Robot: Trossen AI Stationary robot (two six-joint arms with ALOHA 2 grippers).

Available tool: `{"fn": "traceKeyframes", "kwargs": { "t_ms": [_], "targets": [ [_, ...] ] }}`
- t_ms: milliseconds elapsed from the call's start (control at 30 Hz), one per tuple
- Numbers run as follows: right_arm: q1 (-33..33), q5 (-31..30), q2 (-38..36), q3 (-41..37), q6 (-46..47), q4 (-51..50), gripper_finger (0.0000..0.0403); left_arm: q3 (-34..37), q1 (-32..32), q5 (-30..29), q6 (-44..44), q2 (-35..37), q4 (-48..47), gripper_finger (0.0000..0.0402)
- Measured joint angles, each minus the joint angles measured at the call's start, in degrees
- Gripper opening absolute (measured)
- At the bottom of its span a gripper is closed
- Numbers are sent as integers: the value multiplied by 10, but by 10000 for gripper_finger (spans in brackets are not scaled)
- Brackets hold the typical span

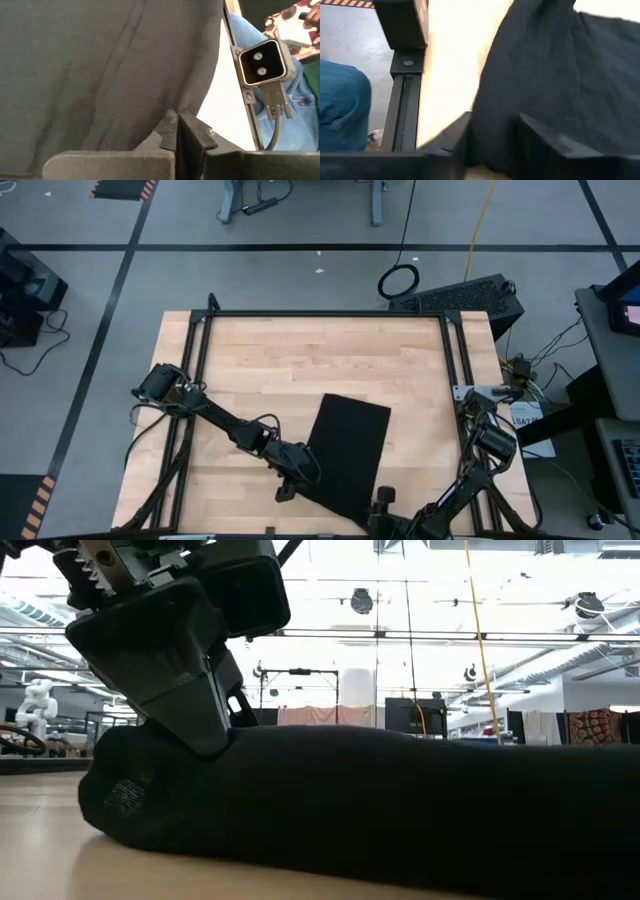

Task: Roll towel
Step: Roll the black microfiber towel

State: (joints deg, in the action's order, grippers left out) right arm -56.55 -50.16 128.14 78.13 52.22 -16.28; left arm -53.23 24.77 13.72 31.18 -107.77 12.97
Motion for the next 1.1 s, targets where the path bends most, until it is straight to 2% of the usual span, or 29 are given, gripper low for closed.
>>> {"fn": "traceKeyframes", "kwargs": {
  "t_ms": [133, 167, 333, 433, 567, 800, 933, 1100],
  "targets": [
    [4, 31, -20, -3, -2, -16, 28, 0, 1, 52, 1, 2, 19, 12],
    [4, 40, -31, -4, -11, -24, 14, 0, 2, 68, 1, 3, 28, 12],
    [4, 44, -93, -3, 29, -89, 16, -1, 5, 100, -2, 3, 35, 12],
    [5, 70, -124, -3, 66, -129, 5, -1, 3, 102, -5, 3, 39, 12],
    [14, 114, -169, -8, 125, -151, 4, -1, 2, 134, -32, 9, 47, 12],
    [22, 148, -226, -41, 116, -146, 2, -2, -33, 167, -56, 12, 44, 12],
    [22, 161, -227, -78, 124, -49, 1, -1, -30, 185, -60, 12, 39, 12],
    [22, 216, -228, -166, 132, 187, 1, -1, -8, 218, -36, 12, 77, 12]
  ]
}}
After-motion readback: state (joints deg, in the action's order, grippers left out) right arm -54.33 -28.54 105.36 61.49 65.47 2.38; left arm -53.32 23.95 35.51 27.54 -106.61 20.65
